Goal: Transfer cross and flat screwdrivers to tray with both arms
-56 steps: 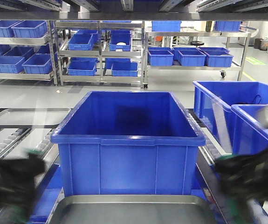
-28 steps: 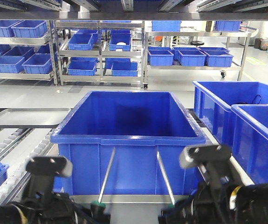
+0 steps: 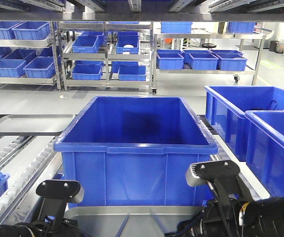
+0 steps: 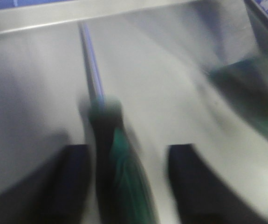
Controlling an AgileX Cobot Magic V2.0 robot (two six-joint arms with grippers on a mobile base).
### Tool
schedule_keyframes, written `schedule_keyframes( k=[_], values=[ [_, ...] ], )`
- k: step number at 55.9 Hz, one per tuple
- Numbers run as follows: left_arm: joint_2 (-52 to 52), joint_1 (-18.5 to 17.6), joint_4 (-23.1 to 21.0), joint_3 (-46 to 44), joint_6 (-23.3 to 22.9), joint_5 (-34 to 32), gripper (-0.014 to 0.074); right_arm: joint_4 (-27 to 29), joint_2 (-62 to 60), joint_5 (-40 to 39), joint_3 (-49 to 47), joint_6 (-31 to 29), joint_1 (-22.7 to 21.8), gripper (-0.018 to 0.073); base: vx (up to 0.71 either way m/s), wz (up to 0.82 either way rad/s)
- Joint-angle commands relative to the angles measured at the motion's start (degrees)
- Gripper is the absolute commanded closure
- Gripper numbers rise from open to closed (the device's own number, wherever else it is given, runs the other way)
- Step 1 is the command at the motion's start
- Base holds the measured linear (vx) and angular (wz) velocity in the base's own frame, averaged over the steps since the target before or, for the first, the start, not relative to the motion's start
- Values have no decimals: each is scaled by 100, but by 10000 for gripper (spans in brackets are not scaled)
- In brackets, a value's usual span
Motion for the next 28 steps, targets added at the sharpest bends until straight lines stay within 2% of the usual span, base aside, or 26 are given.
schedule_keyframes(
  k=[1, 7, 17, 28],
  values=[
    [-284, -27, -88, -192, -3, -518, 37, 31, -297, -430, -210, -34, -18, 22, 0, 0],
    [-649, -27, -18, -192, -3, -843, 41, -18, -571, -623, -210, -120, -18, 29, 0, 0],
    [-1383, -27, 377, -192, -3, -1658, 41, -74, -1127, -962, -210, -158, -18, 29, 0, 0],
    [-1939, -27, 378, -192, -3, -2102, 41, -75, -1489, -942, -210, -158, -18, 29, 0, 0]
  ],
)
